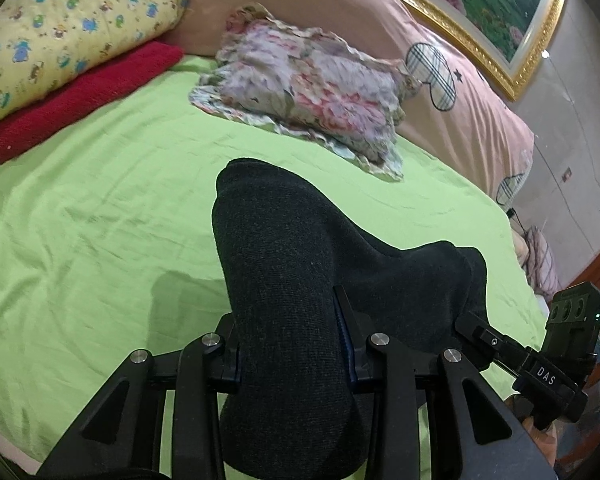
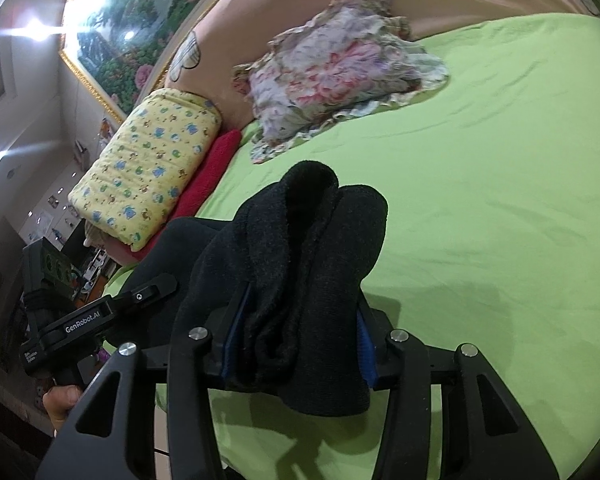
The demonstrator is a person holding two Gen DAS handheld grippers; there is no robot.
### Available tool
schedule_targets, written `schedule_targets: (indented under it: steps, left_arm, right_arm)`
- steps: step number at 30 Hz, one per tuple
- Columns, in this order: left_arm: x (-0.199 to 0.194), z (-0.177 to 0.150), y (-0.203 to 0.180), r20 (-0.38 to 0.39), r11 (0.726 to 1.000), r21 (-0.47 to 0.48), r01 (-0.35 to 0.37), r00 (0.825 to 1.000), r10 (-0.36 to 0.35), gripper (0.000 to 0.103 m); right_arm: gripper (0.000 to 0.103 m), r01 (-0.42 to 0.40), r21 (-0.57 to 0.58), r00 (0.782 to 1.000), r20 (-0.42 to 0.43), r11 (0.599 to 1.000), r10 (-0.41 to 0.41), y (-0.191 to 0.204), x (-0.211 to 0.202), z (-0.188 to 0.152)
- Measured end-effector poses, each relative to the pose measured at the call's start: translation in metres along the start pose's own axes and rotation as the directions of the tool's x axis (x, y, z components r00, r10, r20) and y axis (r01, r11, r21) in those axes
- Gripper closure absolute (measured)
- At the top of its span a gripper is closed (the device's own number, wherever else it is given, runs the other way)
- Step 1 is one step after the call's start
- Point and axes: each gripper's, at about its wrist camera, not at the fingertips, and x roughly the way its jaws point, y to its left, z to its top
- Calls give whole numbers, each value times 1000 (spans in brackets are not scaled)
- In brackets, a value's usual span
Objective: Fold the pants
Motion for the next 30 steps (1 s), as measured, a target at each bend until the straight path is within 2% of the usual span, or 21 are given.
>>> schedule_targets:
  steps: [13,30]
  left_arm:
    - [2,43,12,60,999,0,-32,998,32,68]
    - [65,95,16,32,999,0,-45,998,45,68]
  right_arm:
    - [55,-29,-76,1000,7,997,29,24,31,39]
    - [55,-15,-47,1000,-18,999,14,6,80,86]
